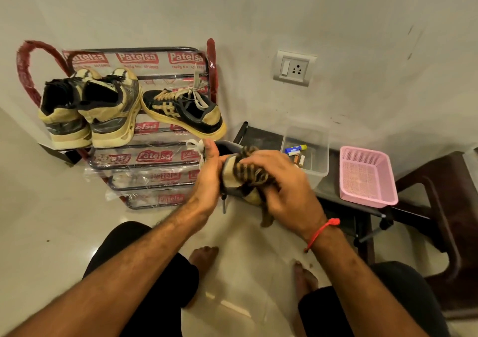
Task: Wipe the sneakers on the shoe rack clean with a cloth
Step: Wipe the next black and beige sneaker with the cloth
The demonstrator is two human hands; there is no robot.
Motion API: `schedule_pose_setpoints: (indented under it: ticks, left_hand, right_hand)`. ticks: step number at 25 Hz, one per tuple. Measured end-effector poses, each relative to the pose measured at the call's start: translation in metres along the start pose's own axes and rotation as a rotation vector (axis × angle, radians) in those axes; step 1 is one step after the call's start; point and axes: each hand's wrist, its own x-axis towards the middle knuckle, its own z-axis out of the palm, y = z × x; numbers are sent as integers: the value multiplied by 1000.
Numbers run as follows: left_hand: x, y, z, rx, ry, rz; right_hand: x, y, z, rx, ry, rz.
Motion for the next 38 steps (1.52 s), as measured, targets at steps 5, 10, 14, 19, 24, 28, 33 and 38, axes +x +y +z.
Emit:
schedule_pose_setpoints:
  ticks: [5, 10, 14, 19, 24, 28, 33, 38]
  left_hand:
    - [2, -4, -8, 89, 144, 100]
    - [9, 4, -24, -106, 237, 103]
    - [6, 4, -28, 219, 186, 145]
    - [2, 14, -26, 277, 153, 206]
    - [3, 11, -26, 174, 159, 255]
    - [-1, 21, -31, 226, 167, 227]
    - [-9, 27, -33, 450, -212, 103]
    - [-10, 23, -37, 1341, -297, 180]
  right_hand:
    - [3, 17, -9, 3, 143, 41]
    - [-9, -20, 14, 186, 26, -105]
    - [-6, -1, 16, 113, -19, -126]
    - [-7, 16, 12, 169, 163, 85]
    - [-10, -6, 21, 146, 38, -245]
    - [-17, 47, 17, 155, 167, 103]
    - [-20, 49, 30, 368, 99, 306]
    - [-19, 48, 20, 472, 32, 297]
